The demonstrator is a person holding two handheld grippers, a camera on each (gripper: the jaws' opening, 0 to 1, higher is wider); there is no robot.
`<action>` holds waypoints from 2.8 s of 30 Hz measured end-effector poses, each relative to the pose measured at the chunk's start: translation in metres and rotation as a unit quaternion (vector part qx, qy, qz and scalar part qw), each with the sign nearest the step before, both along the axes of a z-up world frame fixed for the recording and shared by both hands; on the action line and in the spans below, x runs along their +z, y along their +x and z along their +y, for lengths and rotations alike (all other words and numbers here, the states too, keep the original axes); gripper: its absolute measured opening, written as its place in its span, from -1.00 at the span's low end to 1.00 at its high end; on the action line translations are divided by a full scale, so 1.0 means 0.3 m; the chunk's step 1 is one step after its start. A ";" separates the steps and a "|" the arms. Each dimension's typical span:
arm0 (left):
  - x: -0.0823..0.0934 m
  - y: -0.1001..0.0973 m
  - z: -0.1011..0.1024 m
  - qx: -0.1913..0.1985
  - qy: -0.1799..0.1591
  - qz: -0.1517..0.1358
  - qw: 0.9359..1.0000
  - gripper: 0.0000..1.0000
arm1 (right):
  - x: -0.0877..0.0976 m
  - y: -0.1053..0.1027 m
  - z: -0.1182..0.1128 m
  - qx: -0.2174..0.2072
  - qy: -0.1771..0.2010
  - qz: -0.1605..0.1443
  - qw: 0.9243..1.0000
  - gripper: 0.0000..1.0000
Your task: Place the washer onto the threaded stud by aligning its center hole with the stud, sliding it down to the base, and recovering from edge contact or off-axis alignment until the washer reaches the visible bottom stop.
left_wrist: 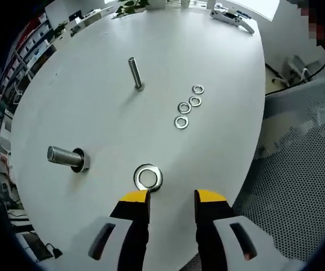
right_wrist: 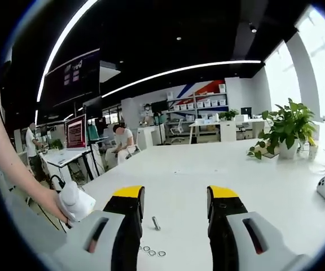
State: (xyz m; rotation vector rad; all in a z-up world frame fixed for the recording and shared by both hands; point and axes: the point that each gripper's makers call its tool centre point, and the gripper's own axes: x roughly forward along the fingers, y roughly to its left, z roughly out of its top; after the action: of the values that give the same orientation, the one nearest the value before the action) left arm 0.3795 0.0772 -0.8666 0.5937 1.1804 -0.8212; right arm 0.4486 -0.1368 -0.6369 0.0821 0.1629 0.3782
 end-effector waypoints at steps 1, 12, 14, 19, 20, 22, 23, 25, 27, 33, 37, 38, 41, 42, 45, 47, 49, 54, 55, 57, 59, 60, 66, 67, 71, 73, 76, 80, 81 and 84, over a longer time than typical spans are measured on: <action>-0.006 0.000 0.007 -0.004 0.004 0.000 1.000 -0.40 | 0.006 -0.001 0.002 0.000 -0.001 -0.004 1.000 -0.06; -0.008 0.055 0.036 0.002 0.005 -0.011 1.000 -0.40 | -0.012 0.004 0.035 0.014 -0.014 0.003 1.000 -0.06; -0.014 0.059 0.036 0.006 0.001 -0.009 1.000 -0.40 | -0.020 0.005 0.034 0.015 -0.012 0.008 1.000 -0.06; -0.021 0.077 0.039 0.010 -0.004 -0.014 1.000 -0.38 | -0.046 0.005 0.038 0.019 -0.010 0.024 0.999 -0.05; -0.011 0.086 0.039 0.013 -0.009 -0.020 1.000 -0.38 | -0.051 0.005 0.044 0.022 -0.012 0.026 0.999 -0.05; -0.001 0.102 0.046 0.015 -0.012 -0.028 0.999 -0.38 | -0.055 0.005 0.052 0.024 -0.015 0.028 0.999 -0.05; -0.001 0.105 0.049 0.019 -0.015 -0.026 0.999 -0.38 | -0.057 0.005 0.055 0.026 -0.015 0.029 0.999 -0.05; -0.002 0.114 0.057 0.015 -0.013 -0.027 0.999 -0.37 | -0.063 0.004 0.060 0.030 -0.018 0.031 0.999 -0.05; -0.005 0.124 0.059 0.014 -0.013 -0.023 1.000 -0.36 | -0.068 0.001 0.060 0.032 -0.019 0.033 0.999 -0.05; 0.014 0.147 0.017 -0.007 -0.014 -0.025 1.000 -0.36 | -0.076 0.004 0.046 0.027 -0.013 0.040 0.999 -0.05; 0.001 0.143 0.008 -0.024 -0.004 -0.015 1.000 -0.37 | -0.078 0.003 0.046 0.027 -0.013 0.041 0.999 -0.05; -0.002 0.139 0.006 -0.029 -0.002 -0.011 1.000 -0.37 | -0.077 0.002 0.045 0.027 -0.013 0.040 0.999 -0.05; -0.013 0.129 0.006 -0.041 0.006 -0.003 0.999 -0.37 | -0.076 0.002 0.044 0.027 -0.011 0.040 0.999 -0.05; -0.015 0.126 0.007 -0.044 0.007 -0.002 0.999 -0.37 | -0.076 0.003 0.043 0.026 -0.011 0.041 0.999 -0.05; -0.019 0.124 0.007 -0.045 0.010 0.001 0.999 -0.37 | -0.076 0.003 0.039 0.025 -0.010 0.040 0.999 -0.05; -0.021 0.125 0.002 -0.048 0.010 0.002 0.999 -0.38 | -0.076 0.002 0.036 0.023 -0.009 0.041 0.999 -0.05; -0.022 0.126 -0.001 -0.052 0.013 0.002 0.999 -0.39 | -0.077 0.003 0.032 0.021 -0.007 0.042 0.999 -0.05; -0.026 0.125 -0.002 -0.054 0.019 0.006 0.998 -0.40 | -0.077 0.004 0.036 0.023 -0.004 0.043 0.999 -0.05; -0.026 0.126 -0.003 -0.055 0.020 0.006 0.998 -0.40 | -0.076 0.003 0.038 0.024 -0.004 0.042 0.999 -0.05; -0.026 0.127 -0.005 -0.057 0.020 0.006 0.998 -0.40 | -0.074 0.002 0.040 0.025 -0.005 0.041 0.999 -0.05; -0.025 0.128 -0.003 -0.067 0.024 0.004 0.997 -0.42 | -0.076 0.002 0.041 0.026 -0.004 0.042 0.999 -0.05; -0.025 0.128 -0.002 -0.066 0.025 0.005 0.998 -0.43 | -0.078 0.003 0.040 0.025 -0.004 0.043 0.999 -0.05; -0.027 0.130 0.000 -0.081 0.033 0.007 0.996 -0.44 | -0.080 0.004 0.039 0.025 0.002 0.046 0.999 -0.06; -0.027 0.130 -0.001 -0.081 0.034 0.007 0.996 -0.44 | -0.081 0.004 0.040 0.026 0.002 0.047 0.999 -0.06; -0.029 0.131 -0.002 -0.087 0.041 0.012 0.995 -0.45 | -0.081 0.003 0.044 0.028 0.002 0.047 0.998 -0.06; -0.029 0.129 -0.006 -0.094 0.047 0.016 0.994 -0.46 | -0.084 0.003 0.044 0.028 0.002 0.049 0.998 -0.06; -0.032 0.131 -0.007 -0.098 0.053 0.020 0.994 -0.47 | -0.089 0.005 0.043 0.027 0.005 0.053 0.998 -0.06; -0.034 0.134 -0.005 -0.095 0.051 0.019 0.994 -0.49 | -0.092 0.005 0.047 0.029 0.007 0.055 0.998 -0.06; -0.033 0.133 -0.006 -0.095 0.050 0.019 0.994 -0.49 | -0.093 0.004 0.048 0.030 0.007 0.055 0.998 -0.06; -0.032 0.134 -0.007 -0.099 0.051 0.023 0.994 -0.49 | -0.095 0.002 0.052 0.032 0.006 0.056 0.998 -0.06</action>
State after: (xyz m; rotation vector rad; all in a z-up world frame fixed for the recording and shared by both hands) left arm 0.4196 0.0750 -0.8762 0.7881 1.2246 -0.9504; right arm 0.4493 -0.1212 -0.6655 0.1104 0.2752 0.4387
